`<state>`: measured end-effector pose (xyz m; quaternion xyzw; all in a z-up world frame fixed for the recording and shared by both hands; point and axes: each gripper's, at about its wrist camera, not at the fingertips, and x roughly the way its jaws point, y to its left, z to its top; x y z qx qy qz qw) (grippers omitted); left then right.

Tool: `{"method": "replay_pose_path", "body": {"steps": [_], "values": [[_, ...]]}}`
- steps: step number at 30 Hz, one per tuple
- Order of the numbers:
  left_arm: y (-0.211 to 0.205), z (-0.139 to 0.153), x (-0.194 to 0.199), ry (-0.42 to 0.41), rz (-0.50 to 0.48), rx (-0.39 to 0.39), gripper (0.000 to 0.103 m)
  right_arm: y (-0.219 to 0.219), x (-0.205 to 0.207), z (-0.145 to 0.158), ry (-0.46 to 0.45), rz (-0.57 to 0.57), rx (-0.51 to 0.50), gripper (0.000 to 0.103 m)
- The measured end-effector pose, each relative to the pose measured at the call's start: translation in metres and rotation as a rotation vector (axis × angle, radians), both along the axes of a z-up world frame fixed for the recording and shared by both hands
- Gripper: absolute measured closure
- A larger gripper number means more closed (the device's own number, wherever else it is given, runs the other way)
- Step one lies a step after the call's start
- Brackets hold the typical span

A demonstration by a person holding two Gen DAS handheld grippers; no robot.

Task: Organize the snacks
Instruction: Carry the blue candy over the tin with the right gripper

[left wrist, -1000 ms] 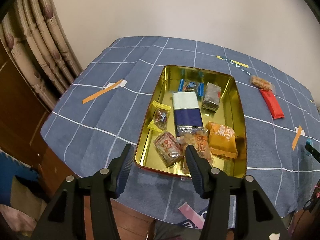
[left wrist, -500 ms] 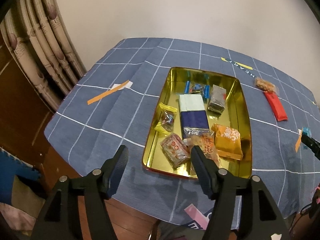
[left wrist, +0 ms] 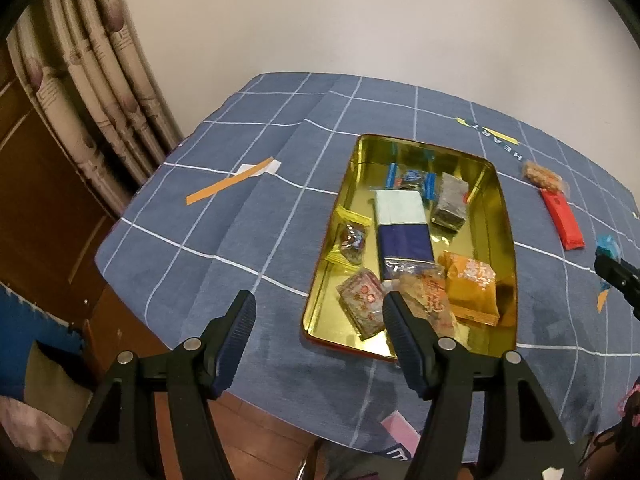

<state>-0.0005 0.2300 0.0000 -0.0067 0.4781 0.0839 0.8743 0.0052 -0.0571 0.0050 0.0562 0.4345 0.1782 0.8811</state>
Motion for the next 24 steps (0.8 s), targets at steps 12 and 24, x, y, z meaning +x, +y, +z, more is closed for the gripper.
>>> {"method": "replay_pose_path", "body": {"steps": [12, 24], "values": [[0.009, -0.003, 0.004, 0.011, 0.028, 0.009, 0.038, 0.090, 0.028, 0.017, -0.024, 0.150, -0.008, 0.074], [0.020, -0.009, 0.009, 0.036, 0.055, -0.003, 0.037, 0.154, 0.081, -0.013, 0.108, 0.193, 0.023, 0.074]]}}
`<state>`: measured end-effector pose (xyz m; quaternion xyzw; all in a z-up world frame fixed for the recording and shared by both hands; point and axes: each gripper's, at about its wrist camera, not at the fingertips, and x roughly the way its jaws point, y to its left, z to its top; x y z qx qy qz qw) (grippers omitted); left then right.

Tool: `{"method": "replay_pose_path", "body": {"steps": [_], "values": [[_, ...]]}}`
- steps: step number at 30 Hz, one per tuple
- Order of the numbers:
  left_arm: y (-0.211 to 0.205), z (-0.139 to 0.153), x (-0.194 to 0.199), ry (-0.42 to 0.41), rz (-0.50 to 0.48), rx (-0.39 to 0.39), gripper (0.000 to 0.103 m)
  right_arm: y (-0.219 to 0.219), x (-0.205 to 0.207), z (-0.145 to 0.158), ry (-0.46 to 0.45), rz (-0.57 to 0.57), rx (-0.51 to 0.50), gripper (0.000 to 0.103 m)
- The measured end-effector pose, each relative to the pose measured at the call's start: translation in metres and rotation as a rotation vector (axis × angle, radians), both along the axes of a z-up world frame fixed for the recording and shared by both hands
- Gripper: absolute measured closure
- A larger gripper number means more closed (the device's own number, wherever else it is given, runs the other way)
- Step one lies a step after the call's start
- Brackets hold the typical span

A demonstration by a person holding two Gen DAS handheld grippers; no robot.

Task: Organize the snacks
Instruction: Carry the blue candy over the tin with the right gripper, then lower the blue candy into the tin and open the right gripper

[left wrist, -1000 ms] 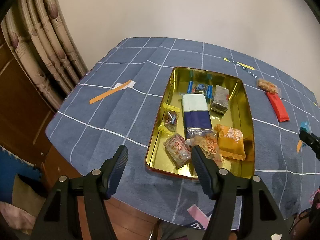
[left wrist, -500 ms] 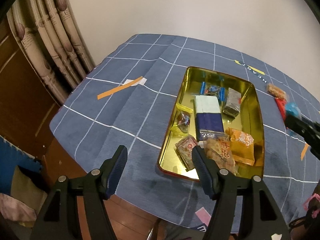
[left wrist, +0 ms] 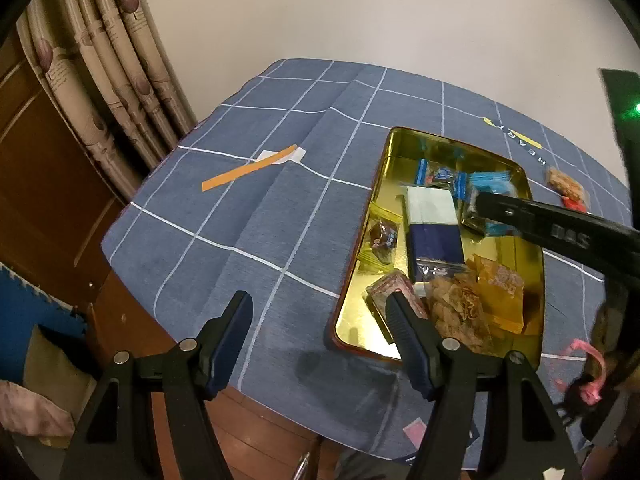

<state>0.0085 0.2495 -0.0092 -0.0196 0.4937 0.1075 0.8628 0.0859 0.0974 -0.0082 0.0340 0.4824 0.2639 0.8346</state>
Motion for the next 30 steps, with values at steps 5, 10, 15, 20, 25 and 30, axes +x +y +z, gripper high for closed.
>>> {"method": "replay_pose_path", "body": {"steps": [5, 10, 15, 20, 25, 30], "values": [[0.003, -0.002, 0.002, 0.013, 0.005, -0.006, 0.037, 0.021, 0.015, -0.013, 0.043, 0.005, -0.016, 0.074], [0.007, -0.005, 0.004, 0.027, 0.015, -0.020, 0.037, 0.037, 0.028, -0.019, 0.074, 0.002, -0.027, 0.074], [0.009, -0.006, 0.005, 0.038, 0.023, -0.031, 0.037, 0.047, 0.039, -0.021, 0.091, -0.006, -0.027, 0.074], [0.010, -0.008, 0.006, 0.048, 0.028, -0.037, 0.036, 0.057, 0.046, -0.024, 0.101, -0.017, -0.037, 0.074], [0.011, -0.006, 0.006, 0.037, 0.031, -0.028, 0.027, 0.062, 0.053, -0.027, 0.115, -0.034, -0.033, 0.074], [0.012, -0.006, 0.006, 0.040, 0.028, -0.028, 0.027, 0.067, 0.058, -0.030, 0.124, -0.044, -0.039, 0.074]]}}
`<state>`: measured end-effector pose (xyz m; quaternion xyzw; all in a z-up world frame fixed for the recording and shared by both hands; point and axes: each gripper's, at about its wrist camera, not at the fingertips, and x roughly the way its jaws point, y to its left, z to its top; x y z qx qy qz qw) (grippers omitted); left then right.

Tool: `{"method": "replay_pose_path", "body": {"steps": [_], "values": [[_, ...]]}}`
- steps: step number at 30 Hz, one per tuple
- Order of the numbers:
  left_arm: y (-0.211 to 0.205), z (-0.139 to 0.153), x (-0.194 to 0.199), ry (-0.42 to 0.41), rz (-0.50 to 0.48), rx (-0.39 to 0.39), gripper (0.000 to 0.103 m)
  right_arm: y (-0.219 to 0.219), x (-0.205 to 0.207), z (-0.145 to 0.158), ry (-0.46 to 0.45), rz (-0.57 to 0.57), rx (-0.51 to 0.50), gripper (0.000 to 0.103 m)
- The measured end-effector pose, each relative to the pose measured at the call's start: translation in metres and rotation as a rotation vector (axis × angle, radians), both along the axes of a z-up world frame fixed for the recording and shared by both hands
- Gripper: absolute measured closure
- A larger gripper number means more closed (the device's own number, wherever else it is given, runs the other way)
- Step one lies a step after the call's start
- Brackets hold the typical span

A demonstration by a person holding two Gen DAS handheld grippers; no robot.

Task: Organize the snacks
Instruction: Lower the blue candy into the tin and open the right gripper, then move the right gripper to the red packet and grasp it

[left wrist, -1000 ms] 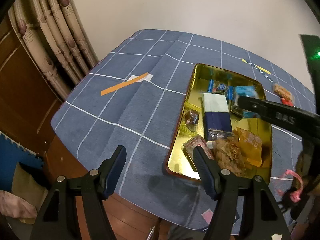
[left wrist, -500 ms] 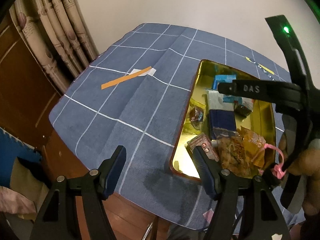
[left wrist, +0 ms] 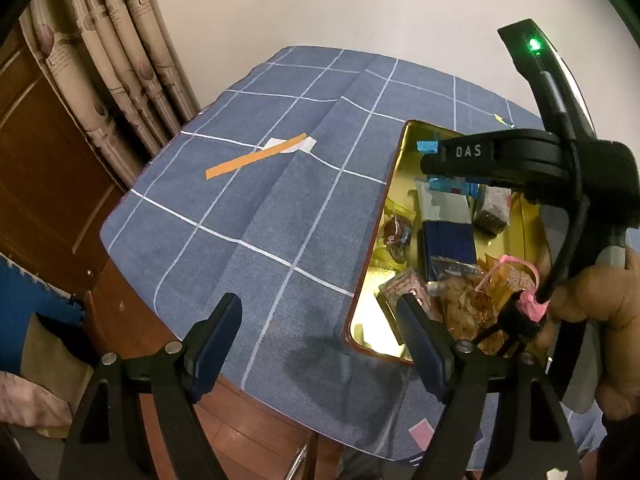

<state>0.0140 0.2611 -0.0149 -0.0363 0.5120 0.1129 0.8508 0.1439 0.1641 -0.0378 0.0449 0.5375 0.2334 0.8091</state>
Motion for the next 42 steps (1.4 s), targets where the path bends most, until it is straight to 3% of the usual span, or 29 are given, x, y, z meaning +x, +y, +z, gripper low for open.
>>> {"method": "replay_pose_path", "body": {"steps": [34, 42], "values": [[0.005, -0.007, 0.003, 0.031, 0.012, -0.003, 0.024, 0.004, 0.006, -0.001, -0.003, -0.034, 0.015, 0.070], [0.002, -0.005, 0.003, 0.025, 0.014, 0.023, 0.024, -0.013, -0.002, 0.013, -0.033, -0.065, 0.089, 0.068]]}}
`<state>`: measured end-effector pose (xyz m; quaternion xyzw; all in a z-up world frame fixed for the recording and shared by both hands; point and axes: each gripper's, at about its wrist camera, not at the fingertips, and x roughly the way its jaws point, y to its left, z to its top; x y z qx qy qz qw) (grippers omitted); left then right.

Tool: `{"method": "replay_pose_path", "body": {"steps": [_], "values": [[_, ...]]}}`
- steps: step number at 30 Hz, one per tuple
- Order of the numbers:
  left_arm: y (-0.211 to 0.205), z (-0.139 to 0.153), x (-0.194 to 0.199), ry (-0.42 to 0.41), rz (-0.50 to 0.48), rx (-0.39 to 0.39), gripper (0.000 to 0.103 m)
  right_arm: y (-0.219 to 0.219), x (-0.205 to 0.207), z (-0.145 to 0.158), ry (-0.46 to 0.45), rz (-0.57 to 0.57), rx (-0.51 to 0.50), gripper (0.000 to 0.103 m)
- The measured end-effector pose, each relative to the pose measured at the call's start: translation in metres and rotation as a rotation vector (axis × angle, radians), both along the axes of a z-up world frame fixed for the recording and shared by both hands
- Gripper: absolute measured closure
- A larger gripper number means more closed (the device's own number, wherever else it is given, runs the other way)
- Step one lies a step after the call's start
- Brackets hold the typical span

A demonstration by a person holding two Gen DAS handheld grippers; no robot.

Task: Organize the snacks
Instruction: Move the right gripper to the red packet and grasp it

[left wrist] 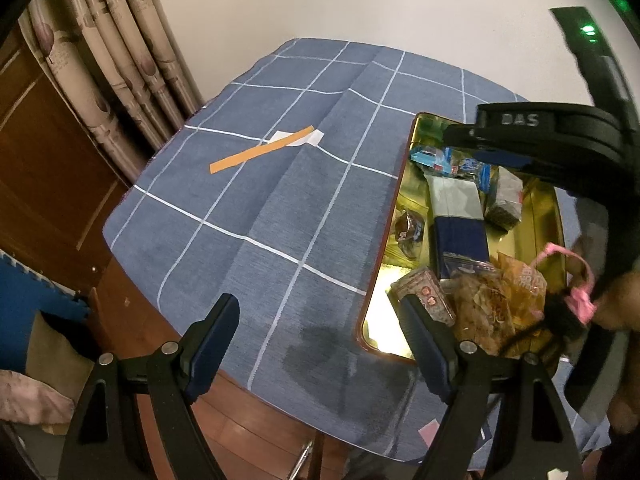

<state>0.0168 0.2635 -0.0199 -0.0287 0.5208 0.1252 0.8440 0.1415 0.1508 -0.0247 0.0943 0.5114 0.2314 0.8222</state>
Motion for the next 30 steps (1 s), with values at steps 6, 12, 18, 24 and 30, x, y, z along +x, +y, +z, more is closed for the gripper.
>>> {"method": "replay_pose_path", "body": {"steps": [6, 12, 18, 24, 30], "values": [[-0.004, 0.001, 0.000, -0.005, 0.001, 0.025, 0.024, -0.015, -0.020, 0.018, -0.048, 0.003, 0.055, 0.064], [-0.008, 0.000, 0.000, -0.003, -0.004, 0.043, 0.024, -0.059, -0.048, 0.034, -0.123, -0.030, 0.066, 0.056], [-0.011, -0.002, 0.000, 0.008, -0.001, 0.045, 0.024, -0.145, -0.075, 0.030, -0.201, -0.147, -0.047, 0.043], [-0.013, -0.002, -0.001, 0.003, 0.002, 0.045, 0.024, -0.236, -0.071, 0.011, -0.189, -0.286, -0.226, 0.038], [-0.018, -0.004, -0.002, -0.001, -0.007, 0.055, 0.024, -0.276, -0.039, -0.015, -0.098, -0.326, -0.202, 0.038]]}}
